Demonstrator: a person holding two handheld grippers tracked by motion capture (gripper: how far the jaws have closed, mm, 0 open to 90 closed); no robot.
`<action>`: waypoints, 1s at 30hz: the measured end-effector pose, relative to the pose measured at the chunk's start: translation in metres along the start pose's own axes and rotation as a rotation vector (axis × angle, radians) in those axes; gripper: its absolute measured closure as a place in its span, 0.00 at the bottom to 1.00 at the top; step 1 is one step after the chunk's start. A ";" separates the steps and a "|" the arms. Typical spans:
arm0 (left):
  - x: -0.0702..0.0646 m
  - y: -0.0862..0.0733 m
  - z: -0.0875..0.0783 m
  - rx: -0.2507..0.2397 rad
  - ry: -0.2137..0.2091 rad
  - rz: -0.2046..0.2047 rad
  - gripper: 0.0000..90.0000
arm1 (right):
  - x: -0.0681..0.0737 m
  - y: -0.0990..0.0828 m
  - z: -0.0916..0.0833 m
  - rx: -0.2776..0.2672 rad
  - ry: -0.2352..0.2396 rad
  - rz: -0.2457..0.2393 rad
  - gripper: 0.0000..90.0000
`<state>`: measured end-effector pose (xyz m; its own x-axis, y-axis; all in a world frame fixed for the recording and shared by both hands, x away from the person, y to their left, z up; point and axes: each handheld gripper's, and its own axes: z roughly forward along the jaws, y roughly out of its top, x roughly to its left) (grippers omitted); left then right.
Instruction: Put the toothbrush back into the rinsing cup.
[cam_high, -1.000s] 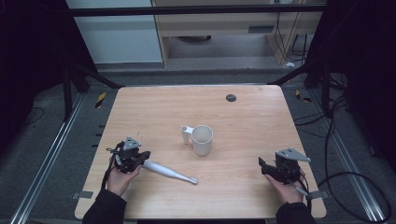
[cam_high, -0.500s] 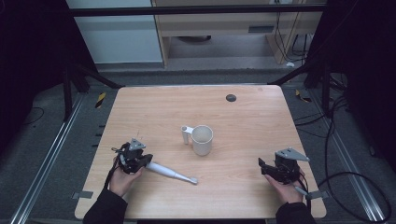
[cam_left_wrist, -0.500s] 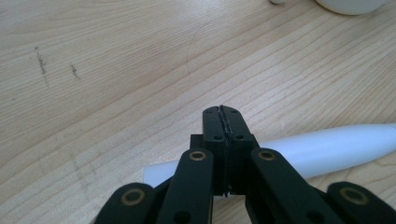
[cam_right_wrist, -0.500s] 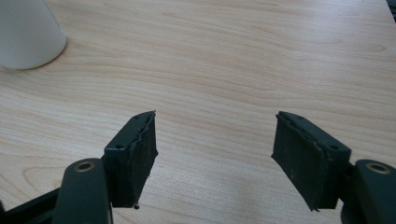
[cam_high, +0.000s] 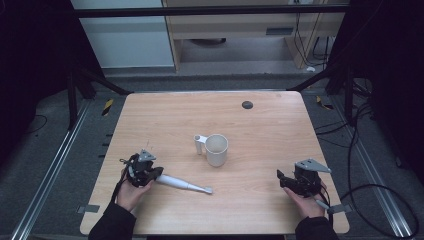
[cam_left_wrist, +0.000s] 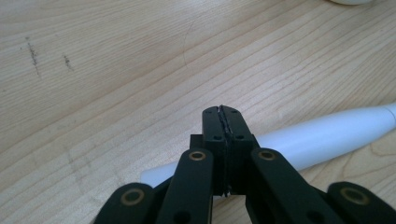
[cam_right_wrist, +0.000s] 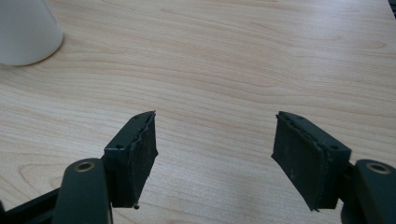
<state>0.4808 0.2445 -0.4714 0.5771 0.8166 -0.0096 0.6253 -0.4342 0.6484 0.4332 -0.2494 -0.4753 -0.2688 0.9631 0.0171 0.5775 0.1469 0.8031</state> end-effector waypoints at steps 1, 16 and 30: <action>0.000 0.000 0.000 0.004 0.000 -0.001 0.99 | 0.000 0.000 0.000 0.000 0.000 0.000 0.34; 0.001 -0.005 -0.004 0.015 -0.008 -0.003 0.99 | 0.000 0.000 0.000 0.006 -0.002 0.002 0.34; 0.000 -0.011 -0.007 0.028 -0.018 -0.001 0.99 | -0.001 -0.001 0.000 0.004 -0.005 -0.001 0.34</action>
<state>0.4698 0.2517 -0.4730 0.5856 0.8102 -0.0239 0.6399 -0.4441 0.6272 0.4328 -0.2504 -0.4756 -0.2654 0.9640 0.0135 0.5805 0.1486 0.8005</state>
